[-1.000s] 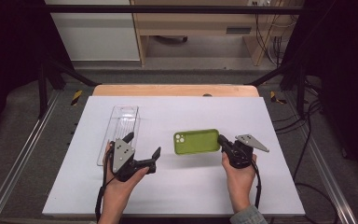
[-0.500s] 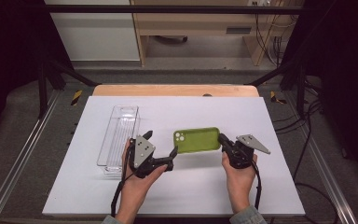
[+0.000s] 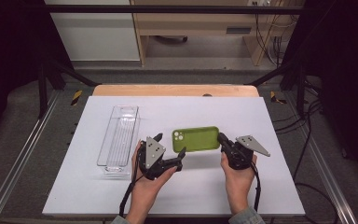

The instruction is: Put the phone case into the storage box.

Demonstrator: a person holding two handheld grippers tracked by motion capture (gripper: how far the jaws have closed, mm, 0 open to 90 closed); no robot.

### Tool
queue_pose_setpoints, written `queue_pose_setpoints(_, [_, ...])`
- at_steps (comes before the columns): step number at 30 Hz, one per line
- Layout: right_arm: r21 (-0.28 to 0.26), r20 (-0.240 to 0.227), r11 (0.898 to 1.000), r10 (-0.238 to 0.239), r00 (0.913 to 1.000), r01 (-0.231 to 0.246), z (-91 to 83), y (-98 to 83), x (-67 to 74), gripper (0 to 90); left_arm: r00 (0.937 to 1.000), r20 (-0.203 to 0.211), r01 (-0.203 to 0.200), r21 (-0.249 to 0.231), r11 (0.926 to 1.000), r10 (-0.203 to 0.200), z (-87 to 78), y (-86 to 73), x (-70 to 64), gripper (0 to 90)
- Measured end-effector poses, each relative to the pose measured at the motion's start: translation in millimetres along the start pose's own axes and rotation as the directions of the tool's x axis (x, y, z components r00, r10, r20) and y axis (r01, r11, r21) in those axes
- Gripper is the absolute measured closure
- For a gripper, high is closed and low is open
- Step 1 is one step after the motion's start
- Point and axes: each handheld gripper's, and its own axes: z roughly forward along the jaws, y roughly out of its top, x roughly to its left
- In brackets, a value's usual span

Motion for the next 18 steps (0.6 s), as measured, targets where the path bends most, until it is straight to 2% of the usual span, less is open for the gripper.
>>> queue_pose_setpoints(1, [-0.005,0.002,1.000,-0.001,1.0000,0.001,-0.6,0.0,0.5,88.1,0.9999,0.009,0.014,-0.004,0.9999,-0.014,-0.2,-0.5,0.1,15.6])
queue_pose_setpoints(3, [-0.011,0.001,1.000,-0.006,1.0000,0.006,-1.3,0.3,1.7,88.1,0.9998,0.009,0.016,0.001,0.9999,-0.016,0.0,-2.0,-0.3,18.6])
queue_pose_setpoints(6, [-0.016,-0.002,1.000,-0.015,0.9999,0.015,-1.4,0.1,3.4,88.1,0.9996,0.010,0.028,0.027,0.9992,-0.028,2.2,-4.6,0.2,24.1])
queue_pose_setpoints(8, [-0.019,-0.004,1.000,-0.020,0.9998,0.020,-1.6,-0.2,4.8,88.1,0.9995,-0.014,0.029,0.043,0.9987,-0.028,3.0,-6.3,1.1,26.4])
queue_pose_setpoints(11, [-0.023,-0.005,0.999,-0.024,0.9997,0.024,-1.9,-0.2,5.7,88.1,0.9979,-0.039,0.054,0.057,0.9969,-0.052,4.4,-8.2,4.0,30.6])
queue_pose_setpoints(14, [-0.026,-0.006,0.999,-0.024,0.9997,0.024,-2.0,-0.3,6.2,88.1,0.9954,-0.027,0.094,0.084,0.9921,-0.092,9.1,-11.0,7.8,33.5])
queue_pose_setpoints(16, [-0.027,-0.007,0.999,-0.028,0.9996,0.028,-2.1,-0.6,6.8,88.1,0.9897,0.002,0.142,0.082,0.9864,-0.143,11.8,-12.2,9.7,36.0])
queue_pose_setpoints(17, [-0.028,-0.010,0.999,-0.027,0.9996,0.027,-2.2,-0.7,7.3,88.1,0.9876,0.009,0.156,0.087,0.9840,-0.157,13.2,-12.7,10.5,37.5])
queue_pose_setpoints(18, [-0.030,-0.010,0.999,-0.031,0.9995,0.031,-2.1,-0.8,7.6,88.1,0.9880,0.007,0.153,0.090,0.9841,-0.154,14.1,-12.9,10.7,38.7])
